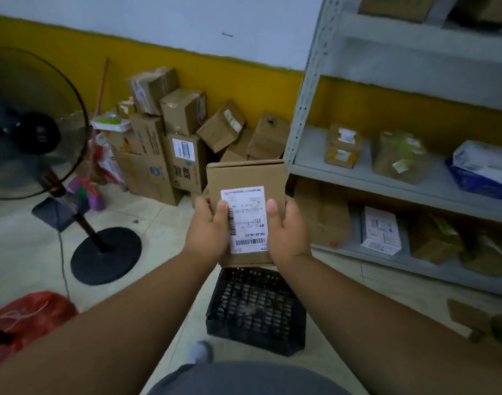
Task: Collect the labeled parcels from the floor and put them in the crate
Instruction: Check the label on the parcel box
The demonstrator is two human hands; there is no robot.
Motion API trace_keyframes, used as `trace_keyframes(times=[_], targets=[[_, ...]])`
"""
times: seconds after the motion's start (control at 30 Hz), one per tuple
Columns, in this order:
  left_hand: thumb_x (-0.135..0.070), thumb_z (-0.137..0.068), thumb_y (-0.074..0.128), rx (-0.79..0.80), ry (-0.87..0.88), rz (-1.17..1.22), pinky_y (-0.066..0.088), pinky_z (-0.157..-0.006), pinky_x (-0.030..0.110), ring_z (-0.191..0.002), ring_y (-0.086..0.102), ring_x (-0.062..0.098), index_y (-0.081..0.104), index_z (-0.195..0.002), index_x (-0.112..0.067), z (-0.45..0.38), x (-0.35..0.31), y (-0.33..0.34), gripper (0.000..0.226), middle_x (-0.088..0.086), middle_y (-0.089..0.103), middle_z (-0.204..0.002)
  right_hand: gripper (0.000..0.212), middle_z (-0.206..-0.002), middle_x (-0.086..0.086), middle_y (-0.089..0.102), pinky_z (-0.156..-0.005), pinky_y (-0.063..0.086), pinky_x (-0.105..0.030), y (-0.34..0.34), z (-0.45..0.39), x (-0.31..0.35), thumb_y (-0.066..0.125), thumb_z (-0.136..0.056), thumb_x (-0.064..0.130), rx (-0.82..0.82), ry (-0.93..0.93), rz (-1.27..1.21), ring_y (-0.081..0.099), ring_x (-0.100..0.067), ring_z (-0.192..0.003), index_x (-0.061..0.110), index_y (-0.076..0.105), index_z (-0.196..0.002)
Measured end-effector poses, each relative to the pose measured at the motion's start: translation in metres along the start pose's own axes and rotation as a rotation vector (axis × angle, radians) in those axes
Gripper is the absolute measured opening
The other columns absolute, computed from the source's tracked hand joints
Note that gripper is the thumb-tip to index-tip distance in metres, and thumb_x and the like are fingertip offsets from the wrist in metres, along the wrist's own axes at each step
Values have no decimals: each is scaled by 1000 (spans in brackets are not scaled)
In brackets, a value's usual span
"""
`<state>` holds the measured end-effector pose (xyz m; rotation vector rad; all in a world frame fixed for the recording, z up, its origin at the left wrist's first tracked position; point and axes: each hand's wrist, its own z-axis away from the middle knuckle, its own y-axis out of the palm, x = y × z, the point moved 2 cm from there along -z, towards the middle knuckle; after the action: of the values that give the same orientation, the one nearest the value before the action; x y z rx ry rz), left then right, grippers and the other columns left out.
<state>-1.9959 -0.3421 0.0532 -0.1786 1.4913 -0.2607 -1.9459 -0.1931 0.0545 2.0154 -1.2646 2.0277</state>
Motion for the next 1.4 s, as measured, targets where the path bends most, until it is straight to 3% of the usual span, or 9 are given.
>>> trace_keyframes(times=[0.1, 0.2, 0.4, 0.63, 0.77, 1.0, 1.23, 1.33, 1.4], targets=[[-47, -98, 44, 24, 29, -58, 56, -78, 35, -103, 61, 16, 55, -115, -27, -61, -11, 14, 29, -1, 57, -114, 52, -124, -5, 54, -86, 48, -30, 8, -55, 9, 38, -101, 50, -65, 9, 140, 57, -19, -109, 18, 53, -139], [-51, -96, 41, 74, 35, -62, 53, -95, 46, -114, 55, 22, 58, -122, -35, -106, -21, 36, 34, 4, 44, -128, 53, -122, -3, 50, -64, 38, -12, 16, -99, 0, 37, -101, 52, -139, 101, 183, 55, -12, -94, 16, 57, -134], [-46, -95, 42, 159, -62, -20, 53, -69, 25, -83, 63, -12, 56, -112, -57, -158, 32, 102, 24, -29, 66, -92, 32, -114, 3, 58, -69, 51, -26, 50, -155, -87, 52, -97, 47, -177, 300, 195, 63, -16, -95, 26, 56, -120], [-39, -99, 43, 235, -270, -266, 43, -53, 1, -78, 60, -21, 57, -88, -50, -171, 244, 182, 21, -30, 66, -82, 27, -107, -2, 65, -79, 53, -33, 157, -132, -296, 60, -95, 34, 85, 532, 343, 63, -21, -93, 18, 59, -116], [-40, -99, 43, 299, -332, -431, 43, -45, 4, -69, 61, -10, 51, -95, -44, -163, 388, 211, 10, -21, 60, -82, 29, -109, -5, 66, -81, 58, -37, 246, -88, -407, 54, -98, 36, 271, 628, 394, 66, -22, -97, 15, 62, -117], [-44, -101, 37, 610, -472, -742, 51, -87, 47, -105, 59, 35, 57, -121, -9, -174, 606, 249, 45, 16, 60, -118, 33, -95, -10, 71, -75, 56, -34, 363, -19, -581, 53, -96, 36, 415, 817, 369, 67, -26, -85, 8, 69, -101], [-48, -105, 22, 745, -655, -799, 53, -87, 45, -107, 60, 35, 46, -136, -5, -181, 716, 276, 58, 23, 54, -125, 27, -108, -11, 69, -76, 58, -36, 442, 8, -680, 57, -97, 32, 491, 1040, 281, 65, -26, -88, 9, 68, -106], [-50, -105, 25, 712, -811, -707, 48, -58, 25, -82, 62, 21, 50, -131, -9, -184, 741, 289, 55, 12, 61, -105, 29, -111, -13, 69, -86, 59, -44, 459, 11, -701, 62, -95, 31, 516, 1095, 220, 67, -31, -96, 8, 67, -110], [-48, -105, 25, 764, -822, -695, 46, -71, 26, -99, 63, 26, 48, -136, -6, -187, 759, 300, 57, 16, 61, -123, 33, -114, -13, 69, -89, 57, -40, 466, 13, -712, 62, -96, 34, 567, 1078, 254, 66, -31, -100, 6, 67, -114]])
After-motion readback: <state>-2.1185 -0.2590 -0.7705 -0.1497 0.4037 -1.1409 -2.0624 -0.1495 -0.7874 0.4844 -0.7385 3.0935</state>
